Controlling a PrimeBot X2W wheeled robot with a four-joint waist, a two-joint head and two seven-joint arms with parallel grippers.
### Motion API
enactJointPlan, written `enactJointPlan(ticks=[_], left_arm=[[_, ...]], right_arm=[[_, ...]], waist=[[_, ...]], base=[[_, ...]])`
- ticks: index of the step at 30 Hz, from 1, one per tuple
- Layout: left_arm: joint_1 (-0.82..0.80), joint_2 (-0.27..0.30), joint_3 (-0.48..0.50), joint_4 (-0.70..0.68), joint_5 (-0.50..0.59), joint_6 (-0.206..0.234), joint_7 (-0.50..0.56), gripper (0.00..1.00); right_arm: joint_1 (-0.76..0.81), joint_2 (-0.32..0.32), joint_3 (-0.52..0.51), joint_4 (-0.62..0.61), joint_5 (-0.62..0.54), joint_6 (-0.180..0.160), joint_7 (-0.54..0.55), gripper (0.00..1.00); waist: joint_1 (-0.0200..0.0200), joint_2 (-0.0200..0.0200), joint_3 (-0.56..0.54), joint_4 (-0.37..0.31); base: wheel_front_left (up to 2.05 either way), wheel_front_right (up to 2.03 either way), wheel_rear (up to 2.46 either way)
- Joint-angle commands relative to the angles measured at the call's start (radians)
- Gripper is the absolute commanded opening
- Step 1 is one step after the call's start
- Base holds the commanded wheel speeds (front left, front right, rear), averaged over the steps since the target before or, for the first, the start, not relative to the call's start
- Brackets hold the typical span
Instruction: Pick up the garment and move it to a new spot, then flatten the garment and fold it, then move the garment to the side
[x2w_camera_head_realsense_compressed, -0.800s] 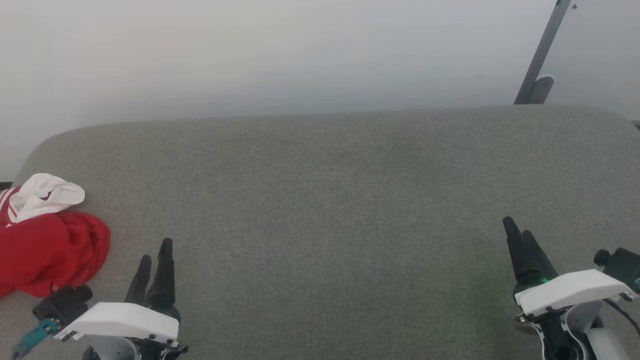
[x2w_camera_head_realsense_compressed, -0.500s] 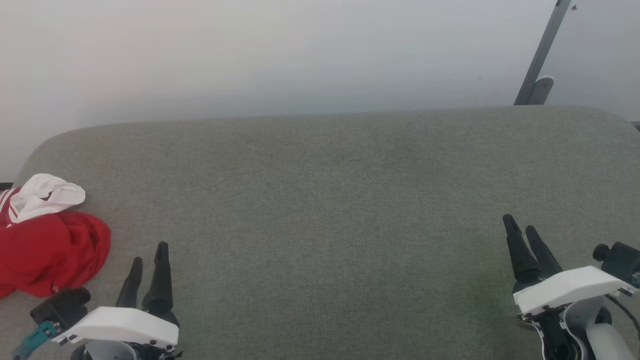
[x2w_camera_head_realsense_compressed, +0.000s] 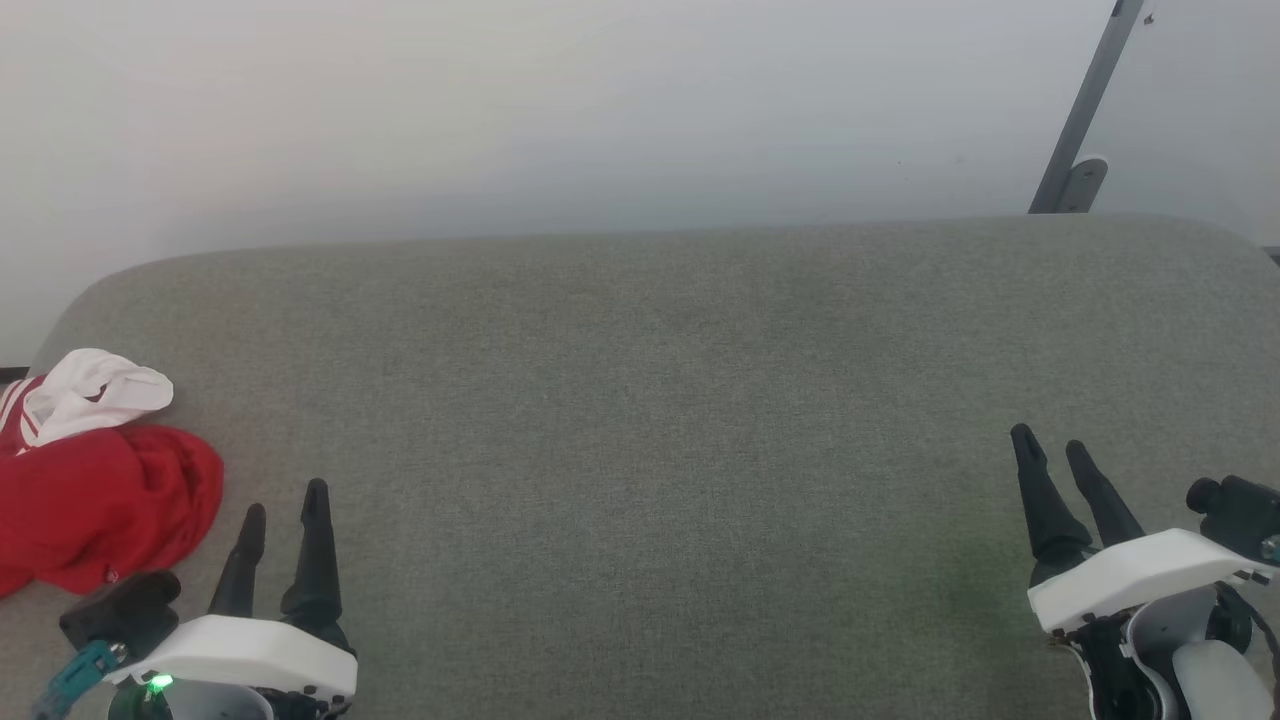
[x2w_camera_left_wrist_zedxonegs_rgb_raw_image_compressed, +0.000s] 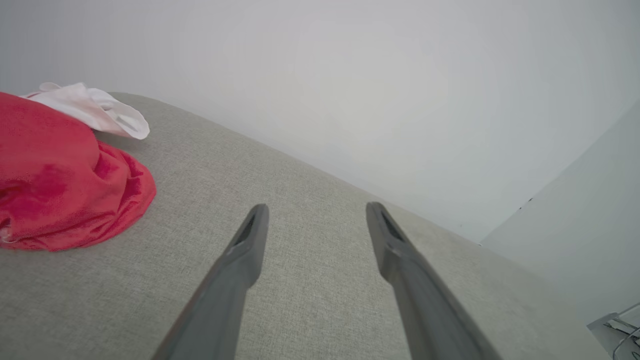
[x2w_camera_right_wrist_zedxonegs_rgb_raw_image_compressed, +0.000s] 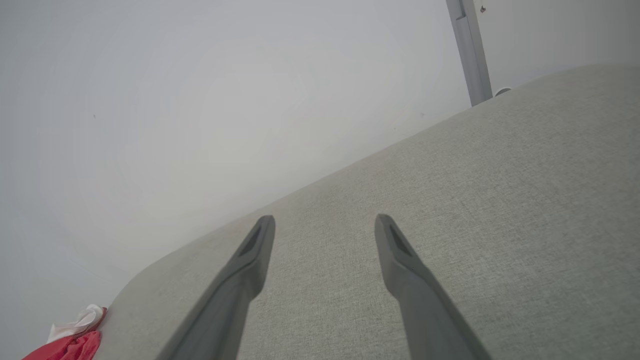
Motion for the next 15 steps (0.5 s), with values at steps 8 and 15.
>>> enactJointPlan(ticks=[8,15], left_arm=[[0.009,0.000,0.011,-0.017,0.106,-0.013,-0.032,1.00],[0.013,-0.002,0.012,-0.023,0.174,-0.016,-0.048,1.00]], right_arm=[[-0.020,-0.014,-0.001,-0.016,-0.092,0.000,-0.024,1.00],[-0.017,-0.018,-0.003,-0.020,-0.149,0.000,-0.034,1.00]], waist=[[0.0000,0.0000,-0.001,0.001],[0.0000,0.0000,-0.002,0.002]], base=[[0.00,0.00,0.00],[0.00,0.00,0.00]])
